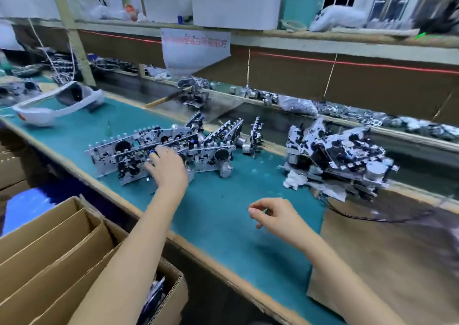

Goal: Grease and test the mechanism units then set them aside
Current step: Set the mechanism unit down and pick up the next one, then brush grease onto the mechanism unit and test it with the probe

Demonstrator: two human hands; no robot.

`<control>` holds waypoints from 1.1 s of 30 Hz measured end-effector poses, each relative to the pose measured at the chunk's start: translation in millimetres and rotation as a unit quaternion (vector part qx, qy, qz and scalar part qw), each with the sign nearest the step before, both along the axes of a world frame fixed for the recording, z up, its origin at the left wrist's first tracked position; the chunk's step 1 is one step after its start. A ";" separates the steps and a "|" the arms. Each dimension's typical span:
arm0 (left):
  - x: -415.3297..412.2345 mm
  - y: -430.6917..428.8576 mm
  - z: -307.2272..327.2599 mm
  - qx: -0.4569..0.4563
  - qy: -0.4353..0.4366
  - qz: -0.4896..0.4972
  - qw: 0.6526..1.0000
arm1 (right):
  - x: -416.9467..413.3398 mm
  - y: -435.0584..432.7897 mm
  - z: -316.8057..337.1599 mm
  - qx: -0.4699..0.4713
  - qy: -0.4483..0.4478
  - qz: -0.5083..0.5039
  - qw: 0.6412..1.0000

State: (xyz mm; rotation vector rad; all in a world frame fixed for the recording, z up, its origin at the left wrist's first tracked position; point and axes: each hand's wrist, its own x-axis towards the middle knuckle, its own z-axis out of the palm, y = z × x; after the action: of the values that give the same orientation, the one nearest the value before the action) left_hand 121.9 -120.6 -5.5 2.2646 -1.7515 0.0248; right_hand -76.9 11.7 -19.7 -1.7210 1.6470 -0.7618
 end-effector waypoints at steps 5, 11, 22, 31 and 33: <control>7.0 -7.9 10.1 0.027 -0.055 -0.004 0.998 | -14.4 3.1 -3.1 0.006 0.004 -0.012 1.000; 24.8 14.4 15.1 0.010 -0.026 -0.074 0.997 | -15.0 4.8 5.1 -0.001 -0.026 -0.019 0.999; -76.7 111.4 22.3 -0.129 0.317 -0.312 0.886 | -25.1 20.8 22.9 0.065 -0.436 -0.146 0.886; -163.4 132.3 -23.5 0.189 0.745 -0.251 0.588 | -105.0 58.1 19.0 -0.144 -0.513 -0.268 0.803; -166.5 126.1 -34.5 0.307 0.806 -0.180 0.473 | -115.2 59.5 18.3 -0.134 -0.527 -0.241 0.804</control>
State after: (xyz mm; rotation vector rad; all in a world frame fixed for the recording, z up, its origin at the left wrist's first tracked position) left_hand -44.6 5.6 -40.0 0.8200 -0.8387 -2.2084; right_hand -192.1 71.2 -1.4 -0.6587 1.1380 -1.8410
